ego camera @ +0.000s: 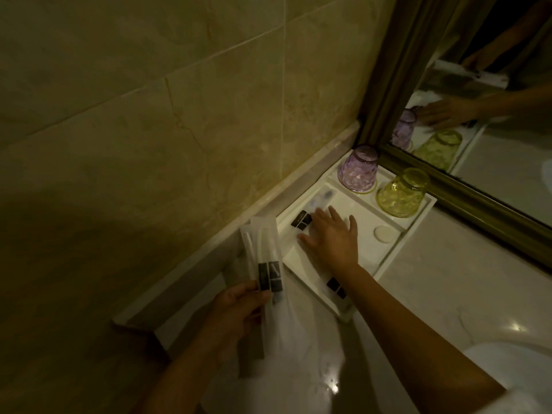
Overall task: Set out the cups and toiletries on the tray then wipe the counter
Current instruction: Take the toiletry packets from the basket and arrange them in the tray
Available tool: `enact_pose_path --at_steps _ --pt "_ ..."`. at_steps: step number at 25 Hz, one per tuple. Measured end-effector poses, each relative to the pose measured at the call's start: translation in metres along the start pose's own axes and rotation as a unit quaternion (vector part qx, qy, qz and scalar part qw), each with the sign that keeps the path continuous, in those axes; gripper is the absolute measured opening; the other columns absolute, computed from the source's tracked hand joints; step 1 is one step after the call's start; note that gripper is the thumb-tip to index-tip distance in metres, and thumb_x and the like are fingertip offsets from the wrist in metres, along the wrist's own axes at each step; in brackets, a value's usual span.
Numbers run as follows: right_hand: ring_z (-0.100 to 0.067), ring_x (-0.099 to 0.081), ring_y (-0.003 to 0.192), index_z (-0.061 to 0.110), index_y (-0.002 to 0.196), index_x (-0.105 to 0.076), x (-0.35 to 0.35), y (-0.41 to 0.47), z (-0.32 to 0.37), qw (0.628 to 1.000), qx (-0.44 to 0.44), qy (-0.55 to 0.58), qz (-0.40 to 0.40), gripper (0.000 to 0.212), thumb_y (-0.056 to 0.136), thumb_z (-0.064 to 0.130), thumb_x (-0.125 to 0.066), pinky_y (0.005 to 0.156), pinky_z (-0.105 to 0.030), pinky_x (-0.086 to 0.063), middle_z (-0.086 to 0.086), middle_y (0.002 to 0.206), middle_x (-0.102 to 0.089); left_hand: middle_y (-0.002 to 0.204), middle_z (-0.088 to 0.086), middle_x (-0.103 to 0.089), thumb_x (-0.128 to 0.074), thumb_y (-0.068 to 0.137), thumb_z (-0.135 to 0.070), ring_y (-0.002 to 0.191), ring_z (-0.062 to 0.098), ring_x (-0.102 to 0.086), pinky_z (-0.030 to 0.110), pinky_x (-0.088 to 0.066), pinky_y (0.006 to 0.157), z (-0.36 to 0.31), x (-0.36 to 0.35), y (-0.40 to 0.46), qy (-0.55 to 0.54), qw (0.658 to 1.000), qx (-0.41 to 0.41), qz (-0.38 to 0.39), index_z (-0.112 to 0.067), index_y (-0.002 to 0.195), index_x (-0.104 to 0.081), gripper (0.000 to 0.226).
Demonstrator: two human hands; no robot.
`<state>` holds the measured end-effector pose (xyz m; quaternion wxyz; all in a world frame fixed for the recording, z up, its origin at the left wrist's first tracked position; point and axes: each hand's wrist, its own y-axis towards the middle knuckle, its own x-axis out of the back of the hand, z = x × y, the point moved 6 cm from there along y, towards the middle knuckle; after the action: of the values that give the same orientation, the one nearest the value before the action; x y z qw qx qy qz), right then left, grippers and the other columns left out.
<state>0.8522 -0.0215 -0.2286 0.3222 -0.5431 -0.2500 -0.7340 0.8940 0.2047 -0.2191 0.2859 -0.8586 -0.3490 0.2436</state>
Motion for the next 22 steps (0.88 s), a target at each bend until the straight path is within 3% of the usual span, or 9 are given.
enact_pose_path --at_steps 4,8,10,12,13,15,18,22 --pt "-0.023 -0.026 0.140 0.021 0.134 -0.040 -0.008 0.006 0.007 1.000 -0.004 0.004 0.005 0.059 0.085 0.052 -0.050 0.112 -0.058 -0.007 -0.003 0.149 -0.038 0.108 0.017 -0.067 -0.063 0.079 -0.005 0.104 0.033 -0.061 0.043 -0.050 0.089 -0.002 -0.001 0.000 -0.002 1.000 0.001 -0.006 -0.005 0.111 -0.063 0.033" --pt "-0.023 -0.023 0.140 0.022 0.137 -0.036 0.003 0.002 0.015 0.998 -0.031 0.048 0.021 0.060 0.086 0.051 -0.049 0.112 -0.055 -0.008 -0.006 0.150 -0.034 0.104 0.016 -0.068 -0.064 0.077 -0.007 0.099 0.031 -0.063 0.035 -0.052 0.075 -0.004 -0.001 0.001 -0.007 1.000 -0.004 -0.009 -0.009 0.104 -0.066 0.028" --pt "-0.022 -0.044 0.124 0.024 0.123 -0.053 0.019 -0.021 0.017 0.985 -0.060 0.162 -0.020 0.044 0.086 0.048 -0.050 0.106 -0.048 -0.029 -0.007 0.133 -0.054 0.102 0.015 -0.069 -0.064 0.077 -0.007 0.097 0.030 -0.064 0.034 -0.051 0.075 -0.007 -0.003 0.002 -0.006 1.000 -0.010 -0.007 -0.011 0.099 -0.068 0.022" --pt "-0.008 -0.061 0.089 0.032 0.089 -0.068 0.026 -0.054 0.024 0.928 -0.090 0.359 0.048 0.021 0.085 0.047 -0.054 0.083 -0.036 -0.049 0.008 0.092 -0.069 0.098 0.013 -0.069 -0.065 0.078 -0.007 0.094 0.028 -0.064 0.033 -0.051 0.075 -0.010 -0.007 0.004 0.001 1.000 -0.015 -0.015 -0.012 0.094 -0.068 0.017" --pt "-0.004 -0.062 0.076 0.032 0.078 -0.069 0.027 -0.069 0.031 0.893 -0.099 0.427 0.103 0.018 0.083 0.045 -0.058 0.072 -0.030 -0.051 0.010 0.078 -0.069 0.096 0.013 -0.069 -0.065 0.079 -0.006 0.092 0.027 -0.065 0.033 -0.052 0.074 -0.013 -0.010 0.005 0.011 1.000 -0.021 -0.017 -0.013 0.092 -0.068 0.015" --pt "-0.004 -0.063 0.067 0.028 0.070 -0.070 0.031 -0.089 0.042 0.863 -0.100 0.468 0.165 0.010 0.077 0.034 -0.068 0.064 -0.024 -0.053 0.008 0.067 -0.067 0.095 0.012 -0.070 -0.065 0.079 -0.006 0.091 0.027 -0.066 0.034 -0.053 0.077 -0.016 -0.018 0.006 0.041 0.998 -0.036 -0.013 -0.014 0.088 -0.068 0.012" --pt "0.003 -0.060 0.058 0.023 0.069 -0.066 0.038 -0.096 0.040 0.859 -0.126 0.472 0.152 0.011 0.079 0.020 -0.070 0.055 -0.012 -0.046 0.009 0.062 -0.062 0.089 0.011 -0.071 -0.064 0.081 -0.011 0.086 0.027 -0.068 0.033 -0.055 0.073 -0.018 -0.026 0.005 0.066 0.996 -0.057 -0.021 -0.015 0.084 -0.067 0.006" --pt "-0.002 -0.057 0.051 0.015 0.067 -0.067 0.038 -0.097 0.024 0.839 -0.180 0.496 0.132 0.015 0.080 0.010 -0.067 0.050 -0.012 -0.046 0.006 0.055 -0.061 0.082 0.007 -0.074 -0.061 0.084 -0.012 0.077 0.022 -0.071 0.030 -0.056 0.067 -0.017 -0.026 0.004 0.069 0.995 -0.065 -0.021 -0.012 0.084 -0.069 0.008"
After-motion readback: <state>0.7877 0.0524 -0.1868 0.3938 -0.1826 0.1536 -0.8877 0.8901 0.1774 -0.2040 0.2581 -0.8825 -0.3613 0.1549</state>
